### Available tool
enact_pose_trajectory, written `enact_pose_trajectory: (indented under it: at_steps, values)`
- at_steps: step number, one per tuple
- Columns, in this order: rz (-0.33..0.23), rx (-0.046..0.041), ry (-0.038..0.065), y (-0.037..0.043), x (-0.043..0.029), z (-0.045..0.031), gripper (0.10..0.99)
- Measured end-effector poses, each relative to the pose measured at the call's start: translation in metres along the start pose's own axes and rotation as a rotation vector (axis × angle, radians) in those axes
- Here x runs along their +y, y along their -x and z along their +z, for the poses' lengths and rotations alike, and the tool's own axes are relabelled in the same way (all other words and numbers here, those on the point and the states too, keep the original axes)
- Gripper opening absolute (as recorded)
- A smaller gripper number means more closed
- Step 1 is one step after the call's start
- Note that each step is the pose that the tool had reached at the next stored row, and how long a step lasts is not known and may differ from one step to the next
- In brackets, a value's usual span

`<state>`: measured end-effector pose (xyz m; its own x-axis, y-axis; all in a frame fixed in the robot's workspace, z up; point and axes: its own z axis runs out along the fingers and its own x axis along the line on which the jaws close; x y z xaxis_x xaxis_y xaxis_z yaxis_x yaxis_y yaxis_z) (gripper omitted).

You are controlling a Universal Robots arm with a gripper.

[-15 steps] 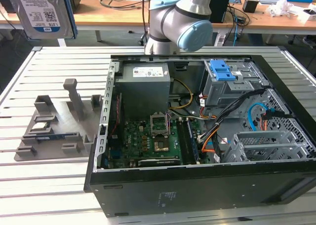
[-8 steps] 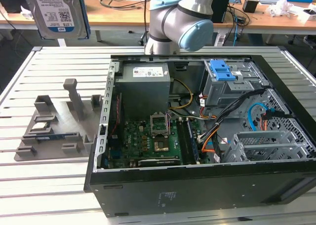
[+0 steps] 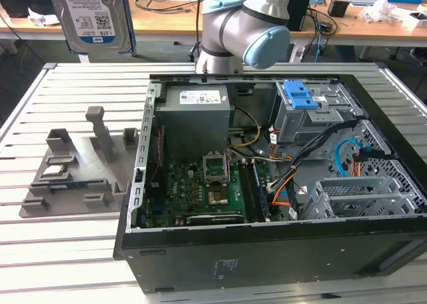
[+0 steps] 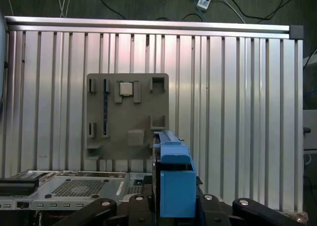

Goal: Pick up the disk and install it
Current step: 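Pick up the disk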

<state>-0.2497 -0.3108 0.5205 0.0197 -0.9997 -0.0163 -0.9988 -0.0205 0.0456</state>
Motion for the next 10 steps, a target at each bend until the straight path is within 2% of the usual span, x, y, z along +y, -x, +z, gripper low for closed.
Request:
enact_pose_trajectory:
  at_steps: [4, 10]
  values:
    - [0.000, 0.0000, 0.000, -0.0003, -0.0204, -0.0009, 0.369]
    - [0.000, 0.0000, 0.000, -0.0006, -0.0421, -0.0019, 0.369]
